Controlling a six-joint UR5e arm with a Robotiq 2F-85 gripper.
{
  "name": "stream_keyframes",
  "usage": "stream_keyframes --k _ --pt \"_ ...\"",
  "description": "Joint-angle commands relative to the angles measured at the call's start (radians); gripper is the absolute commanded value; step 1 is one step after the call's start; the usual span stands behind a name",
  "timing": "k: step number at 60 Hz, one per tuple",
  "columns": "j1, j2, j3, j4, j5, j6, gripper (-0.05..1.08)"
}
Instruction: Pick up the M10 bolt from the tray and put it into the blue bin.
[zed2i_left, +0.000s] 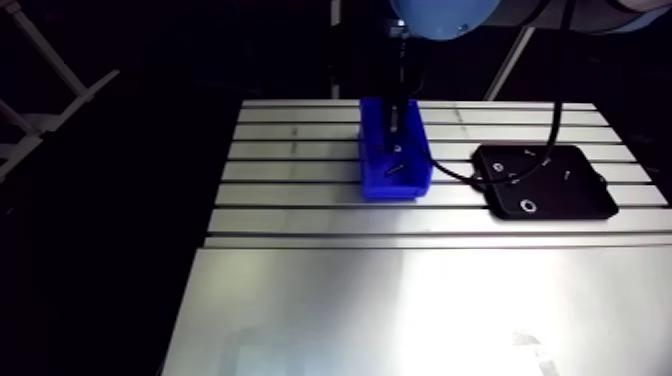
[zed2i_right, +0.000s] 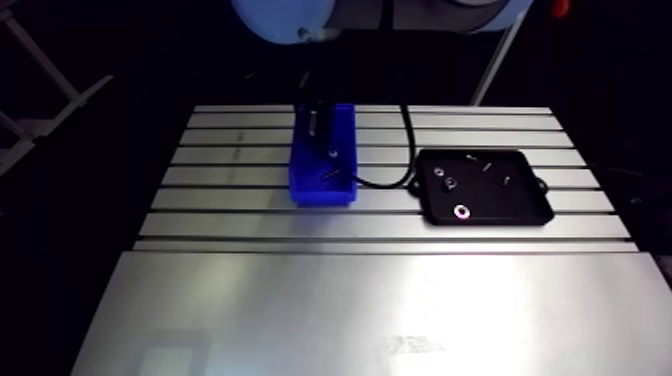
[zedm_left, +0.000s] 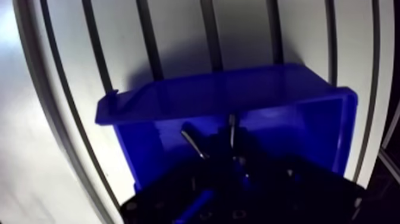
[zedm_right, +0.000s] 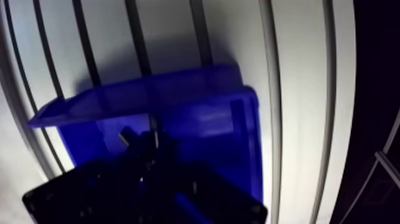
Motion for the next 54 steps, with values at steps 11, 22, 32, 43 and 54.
stream_keyframes --k 11,22,32,43,54 --pt "-0.002 -0.021 0.005 0.002 -0.030 0.009 0.01" --pt "-0.002 -0.071 0.003 0.008 -0.024 0.010 0.01" --pt "0.000 -0.117 0.002 0.017 -0.022 0.010 0.01" --pt "0.002 -0.165 -0.001 0.051 -0.015 0.028 0.01" --pt "0.006 -0.219 -0.039 0.157 -0.013 0.124 0.01"
